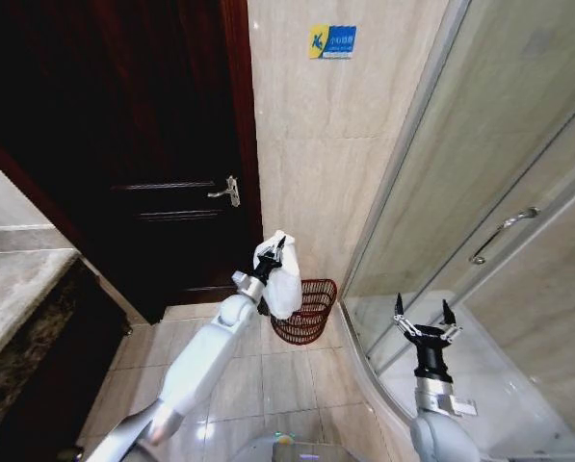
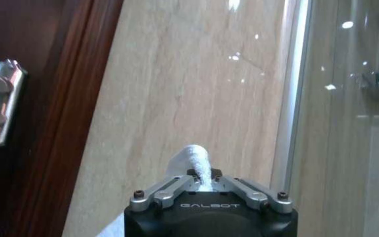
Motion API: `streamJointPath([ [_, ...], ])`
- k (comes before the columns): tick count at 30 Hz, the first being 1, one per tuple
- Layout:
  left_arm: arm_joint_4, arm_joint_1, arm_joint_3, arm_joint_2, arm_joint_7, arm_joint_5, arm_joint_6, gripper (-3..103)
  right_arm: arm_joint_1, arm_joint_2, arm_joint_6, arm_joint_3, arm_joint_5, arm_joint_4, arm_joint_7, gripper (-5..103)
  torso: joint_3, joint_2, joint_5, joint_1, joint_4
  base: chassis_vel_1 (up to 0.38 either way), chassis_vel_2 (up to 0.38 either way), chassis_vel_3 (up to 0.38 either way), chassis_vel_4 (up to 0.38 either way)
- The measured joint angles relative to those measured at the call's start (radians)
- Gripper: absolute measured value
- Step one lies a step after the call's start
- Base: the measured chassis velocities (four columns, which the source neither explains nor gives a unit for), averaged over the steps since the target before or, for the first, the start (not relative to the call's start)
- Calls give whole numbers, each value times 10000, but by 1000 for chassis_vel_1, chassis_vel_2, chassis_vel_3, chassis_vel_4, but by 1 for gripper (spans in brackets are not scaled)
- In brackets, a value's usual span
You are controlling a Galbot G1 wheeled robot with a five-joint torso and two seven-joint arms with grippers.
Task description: Discard the used towel into the hamper.
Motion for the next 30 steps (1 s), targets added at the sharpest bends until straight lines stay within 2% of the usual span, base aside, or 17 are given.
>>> streamJointPath([
  [6, 1425, -630, 276, -598, -199, 588, -401, 3, -75, 62, 36, -46, -12, -26, 1, 100, 0, 0, 1, 0, 1, 0, 0, 0, 0],
  [8, 2033, -958, 302, -954, -463, 899, -572, 3, -106, 88, 36, -64, -51, -7, 10, 100, 0, 0, 0, -1, 0, 0, 0, 0, 0],
  [16, 3036, -1597, 453, -1541, -797, 1601, -748, 3, -246, 21, 35, -6, -26, 51, 45, 100, 0, 0, 0, -1, 0, 0, 0, 0, 0],
  [24, 3907, -1892, 558, -1910, -870, 1893, -984, 3, -306, 5, 125, 48, 81, -45, 45, 100, 0, 0, -2, -1, 0, 0, 0, 0, 0],
  [30, 4449, -1921, 719, -2058, -844, 1808, -1097, 3, -316, -16, 141, 51, 123, -79, 28, 100, 0, 0, -2, -1, 0, 0, 0, 0, 0],
])
